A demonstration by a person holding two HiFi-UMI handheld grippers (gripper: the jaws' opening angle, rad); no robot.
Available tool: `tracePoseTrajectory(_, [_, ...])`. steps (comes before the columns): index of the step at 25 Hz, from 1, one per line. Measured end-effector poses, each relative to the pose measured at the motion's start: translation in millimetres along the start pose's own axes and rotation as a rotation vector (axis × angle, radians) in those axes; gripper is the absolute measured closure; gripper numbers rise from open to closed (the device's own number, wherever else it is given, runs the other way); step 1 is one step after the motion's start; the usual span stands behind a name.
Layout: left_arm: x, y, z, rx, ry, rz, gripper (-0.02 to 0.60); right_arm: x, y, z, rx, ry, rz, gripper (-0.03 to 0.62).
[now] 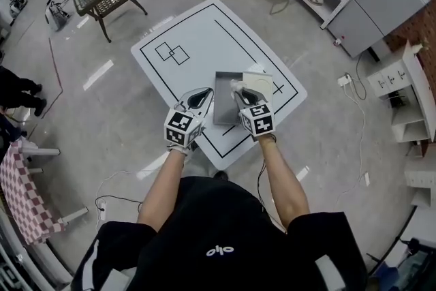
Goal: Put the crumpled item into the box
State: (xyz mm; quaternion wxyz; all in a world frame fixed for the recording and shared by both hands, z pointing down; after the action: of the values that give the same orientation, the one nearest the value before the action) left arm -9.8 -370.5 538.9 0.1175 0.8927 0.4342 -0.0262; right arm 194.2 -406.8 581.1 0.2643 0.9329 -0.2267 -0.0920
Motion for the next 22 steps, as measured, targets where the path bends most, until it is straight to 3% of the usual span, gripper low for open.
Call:
tracePoseTrajectory(16, [-87.5, 56.0, -12.0, -0.109, -0.009, -0.192, 0.575, 5.7, 142.4, -29.5, -0.382, 0.159, -0.065, 0.525])
tracePoseTrajectory(22, [-104.7, 67.3, -21.5, -0.128, -0.017, -0.228, 0.575, 0.5, 167.0, -31.5, -0.52, 0.134, -0.149, 0.525])
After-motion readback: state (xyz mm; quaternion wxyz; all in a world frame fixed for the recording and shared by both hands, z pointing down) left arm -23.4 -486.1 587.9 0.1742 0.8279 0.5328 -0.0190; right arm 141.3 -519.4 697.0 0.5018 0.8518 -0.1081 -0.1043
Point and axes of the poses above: the fingertips, and each gripper's own axes: y forward along the fingers, x to its right, z out of its top, the point moved 10 cm from there along -y, backward along the fingers, and after that the axes turned 12 degrees about -z, right-handed, at the moved point
